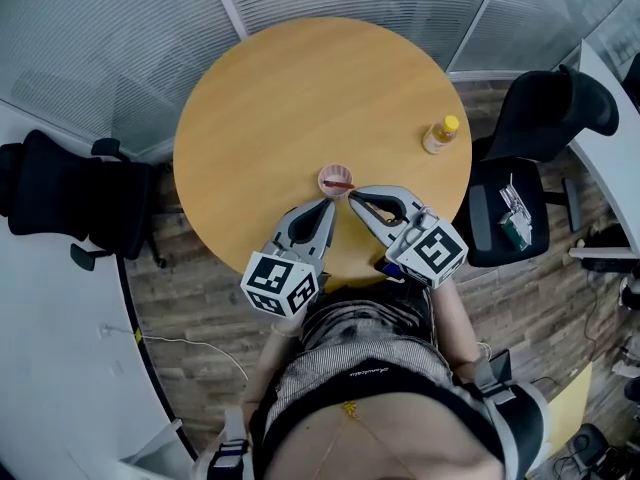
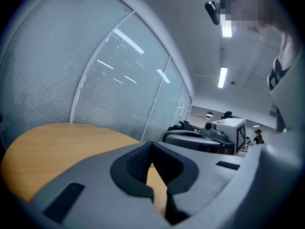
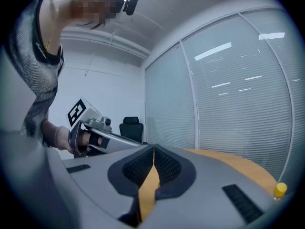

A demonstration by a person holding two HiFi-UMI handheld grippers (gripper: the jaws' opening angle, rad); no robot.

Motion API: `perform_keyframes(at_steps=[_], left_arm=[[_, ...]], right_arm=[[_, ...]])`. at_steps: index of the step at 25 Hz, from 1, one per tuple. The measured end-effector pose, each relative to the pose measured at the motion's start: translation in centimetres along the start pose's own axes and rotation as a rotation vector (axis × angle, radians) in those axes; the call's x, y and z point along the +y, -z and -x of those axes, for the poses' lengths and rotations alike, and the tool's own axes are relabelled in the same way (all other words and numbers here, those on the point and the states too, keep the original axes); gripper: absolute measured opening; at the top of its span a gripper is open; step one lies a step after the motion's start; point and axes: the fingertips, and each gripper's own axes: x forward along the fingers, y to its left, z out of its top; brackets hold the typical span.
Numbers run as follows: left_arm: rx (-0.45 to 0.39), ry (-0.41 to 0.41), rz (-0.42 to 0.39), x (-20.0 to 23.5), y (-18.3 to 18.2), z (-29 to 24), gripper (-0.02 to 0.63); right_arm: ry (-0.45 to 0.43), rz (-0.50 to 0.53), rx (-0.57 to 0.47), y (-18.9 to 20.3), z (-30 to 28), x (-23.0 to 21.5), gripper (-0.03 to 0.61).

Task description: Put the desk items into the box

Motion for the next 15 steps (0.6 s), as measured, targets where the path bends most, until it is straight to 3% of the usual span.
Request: perform_keyframes(at_steps=[10,15], left_arm=[[-0.052,0.035,-0.016,-1.0,-2.3,-0.4,0.002],[-0.053,0.032,-0.004,-0.9,-2.1,-0.5,0.002]], right_arm=[[-0.016,0.062,-0.115,-4.2,0.2,-0.2,0.021],[-0.013,0.078,-0.086,-3.4,0.2,-0.3,0.021]])
